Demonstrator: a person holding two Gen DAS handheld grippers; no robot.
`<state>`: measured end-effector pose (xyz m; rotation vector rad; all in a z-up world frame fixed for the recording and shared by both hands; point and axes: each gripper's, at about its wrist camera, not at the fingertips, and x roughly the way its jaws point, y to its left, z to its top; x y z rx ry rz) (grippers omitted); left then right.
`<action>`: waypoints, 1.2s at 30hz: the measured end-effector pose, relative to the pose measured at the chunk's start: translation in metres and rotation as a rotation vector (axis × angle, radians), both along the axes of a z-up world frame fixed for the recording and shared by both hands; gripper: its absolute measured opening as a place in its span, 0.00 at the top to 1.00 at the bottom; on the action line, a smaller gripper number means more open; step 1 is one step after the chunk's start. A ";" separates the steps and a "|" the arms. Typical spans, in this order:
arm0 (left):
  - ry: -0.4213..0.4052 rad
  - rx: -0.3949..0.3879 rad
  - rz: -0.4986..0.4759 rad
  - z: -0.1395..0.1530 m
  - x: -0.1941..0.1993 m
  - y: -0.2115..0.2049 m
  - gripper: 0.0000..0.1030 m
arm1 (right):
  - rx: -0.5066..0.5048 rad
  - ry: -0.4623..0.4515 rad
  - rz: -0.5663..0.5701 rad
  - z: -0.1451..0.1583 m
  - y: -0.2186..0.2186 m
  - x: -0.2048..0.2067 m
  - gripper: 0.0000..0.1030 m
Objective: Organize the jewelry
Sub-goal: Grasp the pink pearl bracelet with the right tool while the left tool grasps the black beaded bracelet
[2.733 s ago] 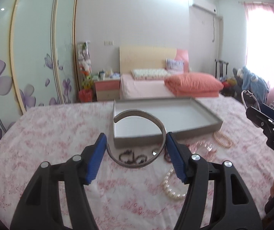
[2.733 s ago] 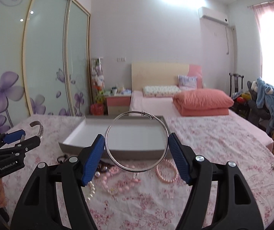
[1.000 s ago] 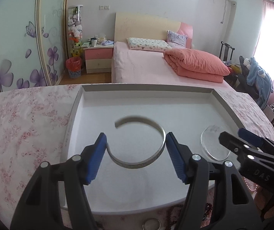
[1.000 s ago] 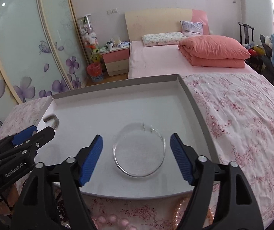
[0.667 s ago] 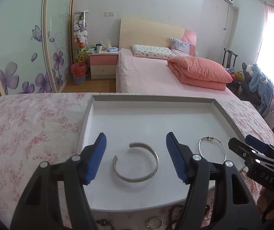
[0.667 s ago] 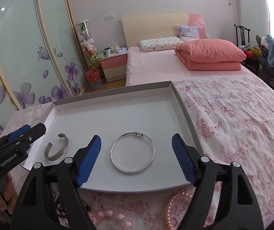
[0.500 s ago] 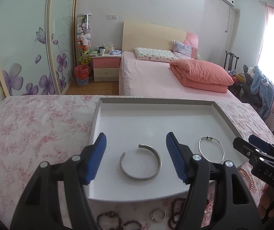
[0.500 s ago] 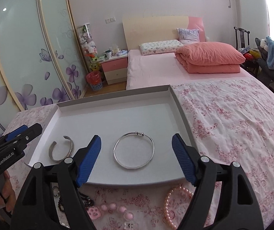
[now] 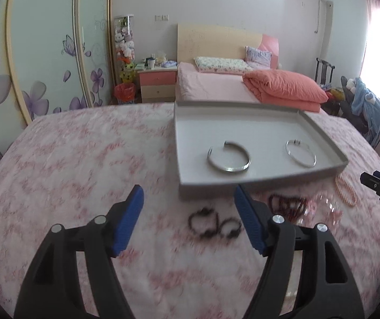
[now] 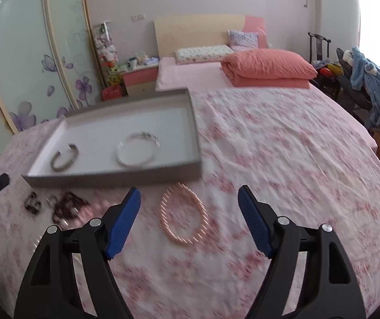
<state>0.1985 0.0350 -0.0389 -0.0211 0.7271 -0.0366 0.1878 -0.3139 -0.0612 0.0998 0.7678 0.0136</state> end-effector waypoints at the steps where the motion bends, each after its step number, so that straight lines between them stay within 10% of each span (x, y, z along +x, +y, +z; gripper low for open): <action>1: 0.015 0.005 0.001 -0.003 -0.003 0.002 0.33 | -0.002 0.026 -0.004 -0.006 -0.004 -0.001 0.28; 21: 0.117 0.013 -0.024 -0.030 -0.013 0.000 0.31 | -0.060 0.121 -0.009 -0.037 0.002 0.014 0.89; 36: 0.204 0.023 -0.020 -0.050 0.021 -0.029 0.34 | -0.071 0.122 0.001 -0.036 0.004 0.014 0.92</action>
